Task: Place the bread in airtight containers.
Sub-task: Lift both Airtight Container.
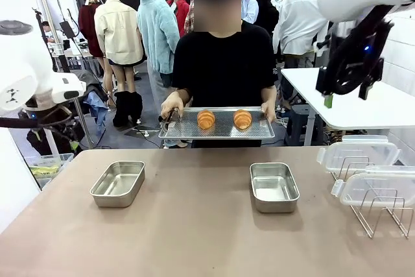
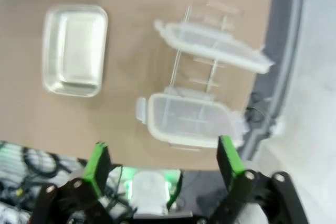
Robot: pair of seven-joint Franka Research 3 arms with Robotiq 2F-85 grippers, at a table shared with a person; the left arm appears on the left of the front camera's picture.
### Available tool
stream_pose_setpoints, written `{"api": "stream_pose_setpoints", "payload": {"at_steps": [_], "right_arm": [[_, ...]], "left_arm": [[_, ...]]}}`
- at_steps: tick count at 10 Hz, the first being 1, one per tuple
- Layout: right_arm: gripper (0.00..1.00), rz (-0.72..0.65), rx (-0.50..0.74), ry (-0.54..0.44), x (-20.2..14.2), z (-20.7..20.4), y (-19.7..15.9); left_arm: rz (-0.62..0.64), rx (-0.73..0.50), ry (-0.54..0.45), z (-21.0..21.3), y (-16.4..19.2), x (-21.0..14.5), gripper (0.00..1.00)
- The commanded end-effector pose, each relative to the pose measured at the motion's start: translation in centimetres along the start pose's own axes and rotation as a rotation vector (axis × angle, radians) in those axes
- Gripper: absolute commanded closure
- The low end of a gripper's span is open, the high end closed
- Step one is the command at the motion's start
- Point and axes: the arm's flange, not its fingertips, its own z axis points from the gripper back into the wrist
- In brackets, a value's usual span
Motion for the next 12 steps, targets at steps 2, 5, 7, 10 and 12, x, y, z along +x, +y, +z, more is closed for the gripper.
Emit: {"api": "stream_pose_setpoints", "payload": {"at_steps": [2, 5, 7, 10, 12], "right_arm": [[0.0, -0.1, 0.077, -0.028, -1.2, -3.8, 2.9], [0.0, -0.046, 0.055, 0.02, -0.6, -2.7, 2.2], [0.0, -0.094, 0.077, 0.019, -0.2, -4.3, 2.9], [0.0, -0.096, 0.128, 0.133, 2.7, -10.5, 8.1], [0.0, -0.14, 0.124, 0.127, 2.8, -13.4, 9.5]], "left_arm": [[0.121, -0.11, 0.06, -3.0, 0.6, 0.7, 0.0], [0.037, -0.028, 0.031, -1.5, 0.3, 0.1, 0.0], [0.091, -0.097, 0.023, -3.0, 0.5, 0.4, 0.0], [0.065, -0.156, 0.153, -9.0, -3.2, 3.4, 0.0], [0.051, -0.177, 0.164, -11.4, -4.6, 4.6, 0.0]]}}
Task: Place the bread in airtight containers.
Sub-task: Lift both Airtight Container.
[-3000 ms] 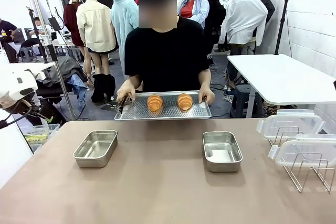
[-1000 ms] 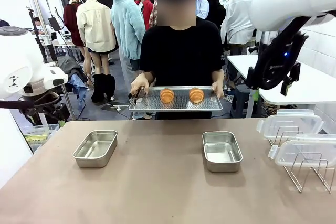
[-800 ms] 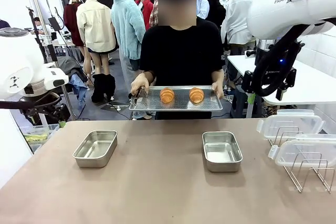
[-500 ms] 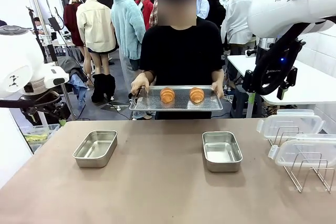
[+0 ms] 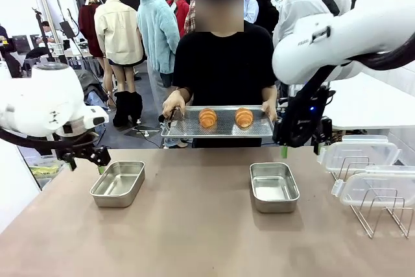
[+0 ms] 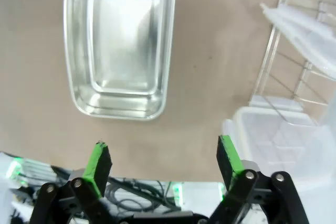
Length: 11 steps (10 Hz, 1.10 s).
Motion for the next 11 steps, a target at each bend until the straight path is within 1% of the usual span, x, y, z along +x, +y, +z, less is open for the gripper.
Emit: {"api": "stream_pose_setpoints", "payload": {"at_steps": [1, 2, 3, 4, 5, 7, 8, 9, 11], "right_arm": [[0.0, -0.059, -0.004, -0.013, 0.5, -1.7, 0.8], [0.0, -0.074, -0.019, -0.024, 0.7, -3.1, 1.0], [0.0, -0.069, 0.004, -0.038, 1.2, -4.4, 1.0], [0.0, -0.063, 0.016, -0.022, 1.5, -5.4, 0.8], [0.0, -0.052, 0.021, -0.009, 1.9, -6.2, 1.2], [0.0, -0.057, -0.012, -0.031, 2.5, -7.9, 1.9], [0.0, -0.033, -0.012, -0.05, 2.8, -8.7, 1.6], [0.0, -0.047, -0.022, -0.051, 3.0, -9.9, 0.9], [0.0, -0.069, -0.043, -0.095, 3.3, -11.5, -0.2]], "left_arm": [[0.014, -0.024, 0.011, -0.9, -0.4, 2.2, 0.0], [-0.004, -0.05, 0.018, -2.2, -0.5, 2.6, 0.0], [-0.003, -0.057, 0.019, -3.4, -0.3, 3.3, 0.0], [0.013, -0.025, 0.03, -4.4, -0.4, 3.7, 0.0], [0.022, -0.038, 0.019, -4.9, -0.2, 4.0, 0.0], [0.035, -0.07, 0.026, -6.3, 0.6, 4.2, 0.0], [0.038, -0.085, 0.032, -7.0, 0.9, 4.4, 0.0], [0.047, -0.091, 0.034, -7.9, 1.1, 4.6, 0.0], [0.048, -0.111, 0.039, -8.7, 1.3, 4.8, 0.0]]}}
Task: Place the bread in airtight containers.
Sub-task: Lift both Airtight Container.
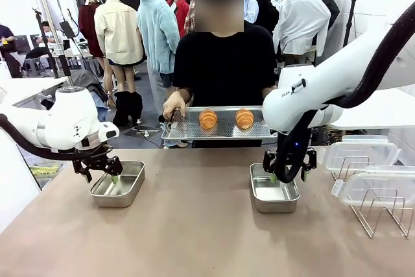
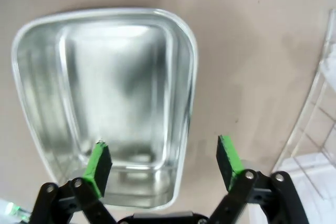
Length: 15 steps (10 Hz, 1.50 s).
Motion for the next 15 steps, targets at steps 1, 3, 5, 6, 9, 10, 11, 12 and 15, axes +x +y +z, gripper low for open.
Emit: {"api": "stream_pose_setpoints", "payload": {"at_steps": [1, 3, 5, 6, 9, 10, 11, 12, 15], "right_arm": [[0.0, -0.019, -0.017, -0.061, -0.7, -1.1, -0.6], [0.0, 0.0, 0.0, 0.0, 0.0, 0.0, 0.0], [0.0, 0.001, 0.005, -0.017, 0.4, -1.2, -0.6], [0.0, 0.005, -0.003, -0.021, 0.6, -1.9, -0.4], [0.0, 0.002, 0.0, -0.023, 0.9, -2.5, -0.3], [0.0, 0.006, 0.007, -0.029, 0.8, -2.5, -0.2], [0.2, 0.007, 0.007, -0.037, 0.7, -2.3, -0.2], [0.39, 0.004, 0.01, -0.036, 0.8, -2.3, -0.2], [0.99, 0.001, 0.009, -0.055, 0.6, -1.9, -0.1]], "left_arm": [[0.06, -0.013, -0.007, 0.3, 0.3, 0.5, 0.0], [0.013, -0.005, 0.003, -0.2, 0.1, 0.1, 0.0], [-0.014, -0.045, -0.048, 0.5, 0.0, -0.5, 0.0], [0.013, -0.046, -0.036, -0.1, 0.2, -0.1, 0.0], [0.007, -0.047, -0.038, 0.1, 0.5, -0.2, 0.0], [-0.008, -0.053, -0.05, 0.3, 0.5, -0.4, 0.04], [-0.006, -0.046, -0.053, 0.3, 0.4, -0.4, 0.24], [-0.005, -0.045, -0.052, 0.4, 0.5, -0.4, 0.44], [-0.002, -0.037, -0.047, 0.5, 0.7, -0.7, 1.0]]}}
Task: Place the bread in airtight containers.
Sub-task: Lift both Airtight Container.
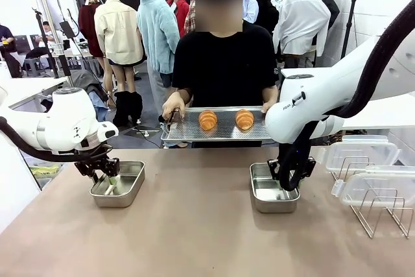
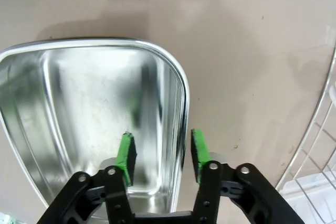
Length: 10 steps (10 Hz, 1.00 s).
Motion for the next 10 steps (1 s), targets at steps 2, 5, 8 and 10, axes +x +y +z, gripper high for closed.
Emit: {"api": "stream_pose_setpoints", "payload": {"at_steps": [2, 5, 8, 10], "right_arm": [[1.0, -0.004, 0.011, -0.027, -0.07, 0.2, 0.18], [1.0, -0.004, 0.015, -0.03, 0.06, 0.26, 0.21], [1.0, -0.033, 0.002, -0.008, 0.68, 0.12, 0.32], [1.0, -0.002, 0.004, -0.014, 0.13, 0.28, 0.06]], "left_arm": [[-0.008, -0.014, -0.02, 0.78, 0.55, -0.9, 1.0], [-0.015, -0.013, -0.012, 0.88, 0.55, -0.94, 1.0], [-0.012, -0.016, -0.001, 0.87, 0.62, -0.98, 1.0], [-0.005, 0.002, -0.01, 0.93, 0.1, -0.48, 1.0]]}}
